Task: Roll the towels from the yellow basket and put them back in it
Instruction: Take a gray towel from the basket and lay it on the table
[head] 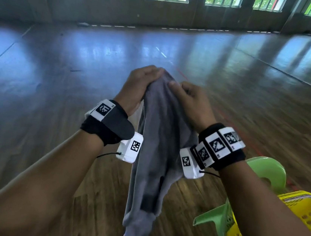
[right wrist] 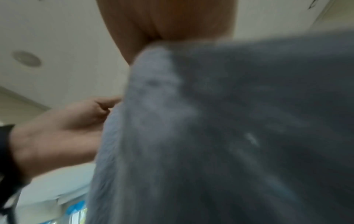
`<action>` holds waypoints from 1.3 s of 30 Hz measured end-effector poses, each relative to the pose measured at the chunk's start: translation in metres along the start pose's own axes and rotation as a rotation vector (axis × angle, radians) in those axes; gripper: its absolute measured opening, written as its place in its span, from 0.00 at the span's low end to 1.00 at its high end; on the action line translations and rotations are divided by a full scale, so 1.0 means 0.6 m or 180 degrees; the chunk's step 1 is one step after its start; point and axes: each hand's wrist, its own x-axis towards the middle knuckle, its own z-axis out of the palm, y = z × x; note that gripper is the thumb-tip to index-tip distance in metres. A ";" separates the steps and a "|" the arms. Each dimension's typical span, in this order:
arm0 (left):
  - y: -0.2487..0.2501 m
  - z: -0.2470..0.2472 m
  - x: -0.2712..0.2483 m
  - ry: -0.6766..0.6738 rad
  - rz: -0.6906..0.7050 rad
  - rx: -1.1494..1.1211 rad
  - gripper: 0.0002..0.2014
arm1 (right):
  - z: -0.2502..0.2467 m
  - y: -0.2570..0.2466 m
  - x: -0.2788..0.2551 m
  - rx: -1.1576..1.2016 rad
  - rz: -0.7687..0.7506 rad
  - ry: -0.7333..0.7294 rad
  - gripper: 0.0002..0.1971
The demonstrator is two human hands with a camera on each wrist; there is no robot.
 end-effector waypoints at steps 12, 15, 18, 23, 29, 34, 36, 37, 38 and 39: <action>-0.010 -0.001 0.004 0.0176 -0.0103 0.0025 0.09 | -0.012 0.023 0.004 -0.0131 -0.0020 0.0028 0.21; -0.025 0.018 -0.011 -0.0479 -0.0303 0.0537 0.16 | -0.026 0.005 0.026 -0.0039 -0.0120 0.0178 0.23; -0.016 0.002 0.001 0.0073 -0.0121 0.0122 0.12 | -0.017 0.013 0.015 -0.0036 -0.0085 0.0010 0.24; -0.024 0.020 -0.011 -0.0450 -0.0247 0.0172 0.13 | -0.014 0.008 0.016 0.0093 -0.0076 0.0080 0.24; -0.006 0.002 -0.007 -0.0001 -0.0156 -0.0135 0.11 | -0.012 0.021 0.004 0.0058 0.0016 -0.0023 0.24; -0.006 0.022 -0.018 -0.0805 -0.0451 0.0601 0.16 | -0.024 -0.003 0.024 0.0142 -0.0177 0.0148 0.16; -0.003 0.013 -0.011 -0.0458 -0.0297 0.0423 0.16 | -0.022 0.004 0.017 0.0275 -0.0113 0.0036 0.11; -0.005 0.010 -0.011 -0.0290 -0.0255 0.0287 0.17 | -0.020 0.007 0.012 0.0409 -0.0077 -0.0033 0.09; -0.007 0.010 -0.014 -0.0231 -0.0253 0.0246 0.18 | -0.019 0.008 0.007 0.0500 -0.0084 -0.0050 0.07; -0.009 0.013 -0.019 -0.0294 -0.0300 0.0314 0.19 | -0.023 0.004 0.006 0.0528 -0.0139 0.0000 0.04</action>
